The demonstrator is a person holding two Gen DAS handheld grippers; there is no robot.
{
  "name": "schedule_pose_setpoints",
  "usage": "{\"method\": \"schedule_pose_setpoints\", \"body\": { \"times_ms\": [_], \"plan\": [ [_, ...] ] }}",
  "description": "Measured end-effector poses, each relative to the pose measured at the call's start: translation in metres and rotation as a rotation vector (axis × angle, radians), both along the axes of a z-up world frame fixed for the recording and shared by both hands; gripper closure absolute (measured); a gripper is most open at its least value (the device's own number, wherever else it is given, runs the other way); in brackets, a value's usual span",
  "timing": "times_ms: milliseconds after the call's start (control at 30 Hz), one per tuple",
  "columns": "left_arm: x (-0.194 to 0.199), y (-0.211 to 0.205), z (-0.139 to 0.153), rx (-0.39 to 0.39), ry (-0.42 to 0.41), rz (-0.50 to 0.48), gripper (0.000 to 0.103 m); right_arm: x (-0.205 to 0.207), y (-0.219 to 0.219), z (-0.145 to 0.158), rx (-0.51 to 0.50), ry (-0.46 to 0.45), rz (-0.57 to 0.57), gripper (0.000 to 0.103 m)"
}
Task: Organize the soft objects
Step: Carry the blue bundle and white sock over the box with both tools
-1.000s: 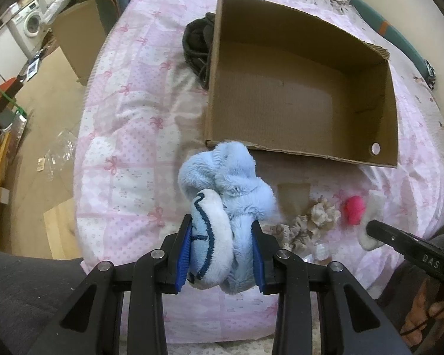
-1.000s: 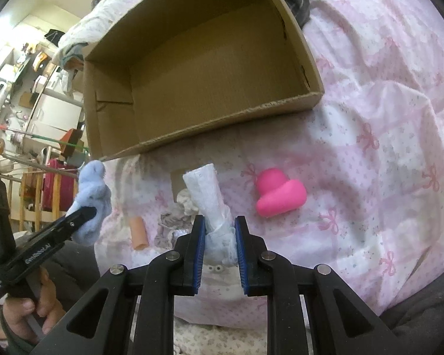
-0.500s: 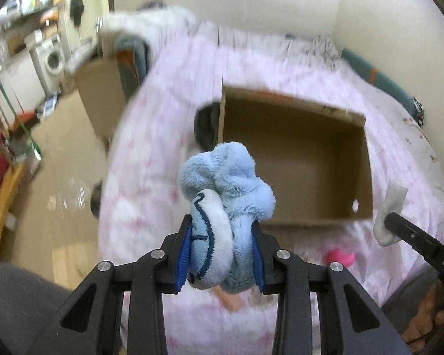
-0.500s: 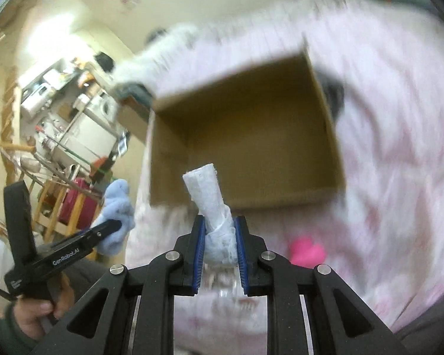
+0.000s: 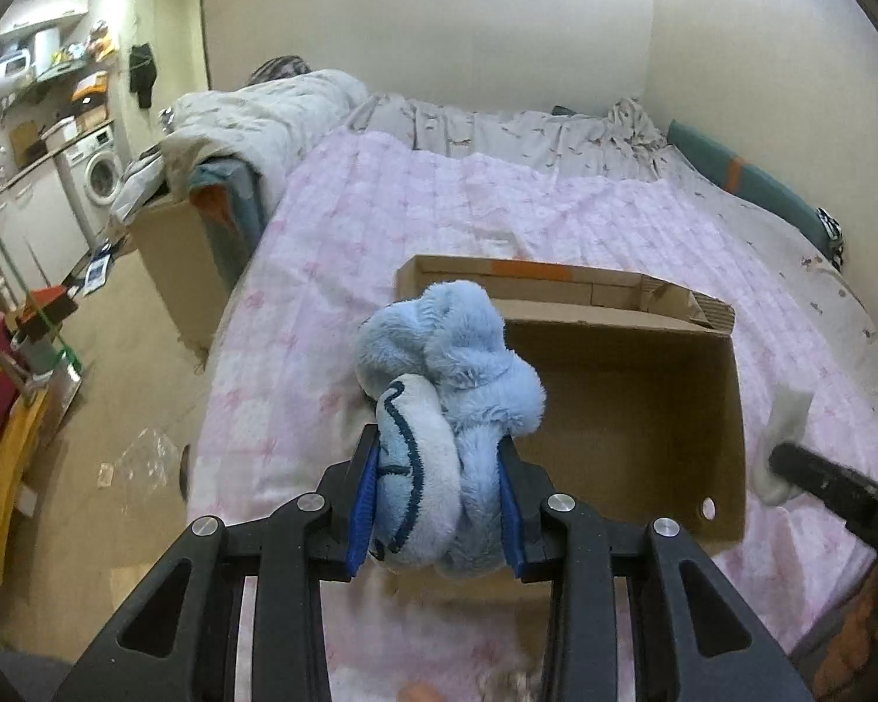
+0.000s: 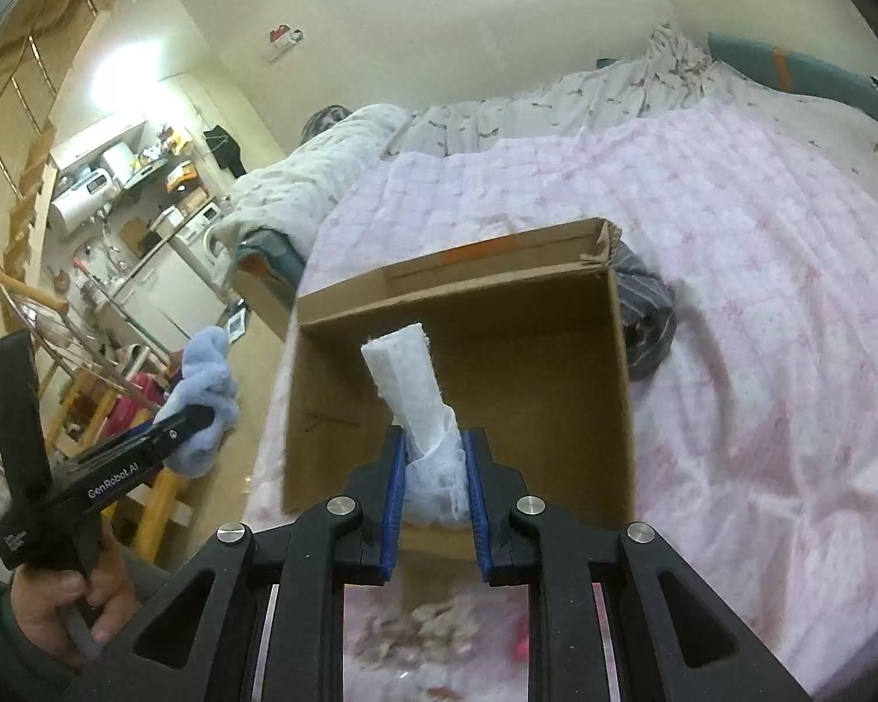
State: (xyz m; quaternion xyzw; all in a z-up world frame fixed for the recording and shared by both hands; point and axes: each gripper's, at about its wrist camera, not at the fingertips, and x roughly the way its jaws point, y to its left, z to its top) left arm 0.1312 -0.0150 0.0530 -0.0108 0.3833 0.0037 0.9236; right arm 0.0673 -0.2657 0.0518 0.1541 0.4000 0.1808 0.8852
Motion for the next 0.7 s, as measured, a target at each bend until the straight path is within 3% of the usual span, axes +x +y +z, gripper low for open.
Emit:
{"method": "schedule_pose_setpoints", "body": {
  "times_ms": [233, 333, 467, 700],
  "plan": [
    [0.018, -0.017, -0.041, 0.064, -0.002, -0.043, 0.071, 0.014, -0.004, -0.05, -0.039, 0.126, -0.051, 0.081],
    [0.02, -0.015, -0.048, 0.026, 0.015, -0.058, 0.07, 0.017, 0.001, -0.061, -0.088, 0.155, -0.047, 0.081],
    [0.023, -0.014, -0.055, 0.045, 0.031, -0.043, 0.067, 0.022, 0.007, -0.07, -0.125, 0.182, -0.036, 0.081],
    [0.022, -0.011, -0.059, -0.008, 0.036, -0.044, 0.067, 0.026, 0.018, -0.08, -0.147, 0.212, -0.002, 0.081]
  ]
}}
